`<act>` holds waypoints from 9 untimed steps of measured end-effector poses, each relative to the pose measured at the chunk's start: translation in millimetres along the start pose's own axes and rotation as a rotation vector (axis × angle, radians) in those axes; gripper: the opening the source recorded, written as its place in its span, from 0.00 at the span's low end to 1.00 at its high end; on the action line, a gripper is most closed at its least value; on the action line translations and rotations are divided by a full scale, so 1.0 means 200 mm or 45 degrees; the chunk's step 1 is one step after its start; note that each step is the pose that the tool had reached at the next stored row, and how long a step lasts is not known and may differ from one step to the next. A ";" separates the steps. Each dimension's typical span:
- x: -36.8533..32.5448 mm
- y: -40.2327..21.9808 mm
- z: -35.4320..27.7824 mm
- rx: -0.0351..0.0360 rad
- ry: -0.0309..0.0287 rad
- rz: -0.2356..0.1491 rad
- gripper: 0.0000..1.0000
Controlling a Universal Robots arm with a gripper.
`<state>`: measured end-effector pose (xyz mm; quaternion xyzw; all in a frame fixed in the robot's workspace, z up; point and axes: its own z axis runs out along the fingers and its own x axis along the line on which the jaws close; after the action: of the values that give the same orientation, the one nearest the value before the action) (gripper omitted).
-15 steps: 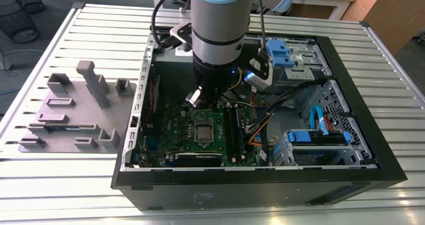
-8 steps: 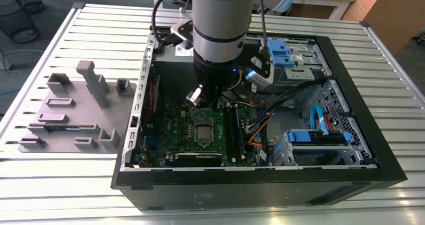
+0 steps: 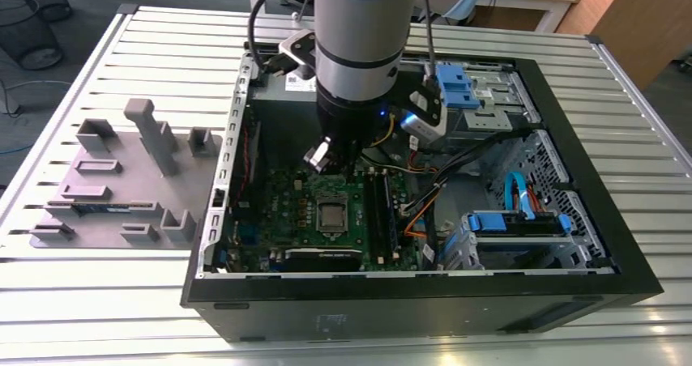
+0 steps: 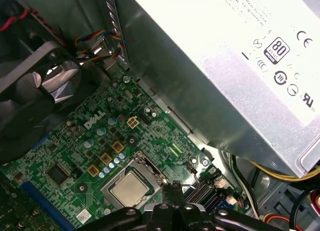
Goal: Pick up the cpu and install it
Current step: 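Install the first cpu locking lever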
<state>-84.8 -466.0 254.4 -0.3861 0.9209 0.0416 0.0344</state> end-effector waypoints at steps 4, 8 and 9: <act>-0.010 0.000 0.001 -0.0001 -0.0001 0.000 0.11; -0.020 0.003 0.000 0.0000 -0.0001 0.000 0.11; -0.021 0.004 -0.005 0.0001 0.0003 0.000 0.11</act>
<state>-82.5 -462.5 255.8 -0.3861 0.9209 0.0415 0.0343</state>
